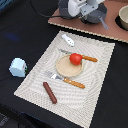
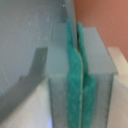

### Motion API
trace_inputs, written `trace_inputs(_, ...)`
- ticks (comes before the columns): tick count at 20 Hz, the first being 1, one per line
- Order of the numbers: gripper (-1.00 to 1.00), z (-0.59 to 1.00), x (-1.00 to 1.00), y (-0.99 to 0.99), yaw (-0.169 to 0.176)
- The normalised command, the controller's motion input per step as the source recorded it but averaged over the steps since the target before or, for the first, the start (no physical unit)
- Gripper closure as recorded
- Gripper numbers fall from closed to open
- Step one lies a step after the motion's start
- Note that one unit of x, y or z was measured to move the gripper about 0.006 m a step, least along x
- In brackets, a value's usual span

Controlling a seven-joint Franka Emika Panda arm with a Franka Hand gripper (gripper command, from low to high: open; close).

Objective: Interact with the objects in diverse but meaningful ways.

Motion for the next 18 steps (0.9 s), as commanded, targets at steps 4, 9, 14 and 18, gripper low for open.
trace_inputs(4, 1.0, 0.87, 0.01, -0.74, -0.059)
trace_inputs(9, 1.0, 0.29, -0.45, -0.79, -0.003)
trace_inputs(14, 1.0, 0.12, -0.65, -0.7, -0.004)
trace_inputs(18, 1.0, 0.1, -0.73, -0.6, -0.024)
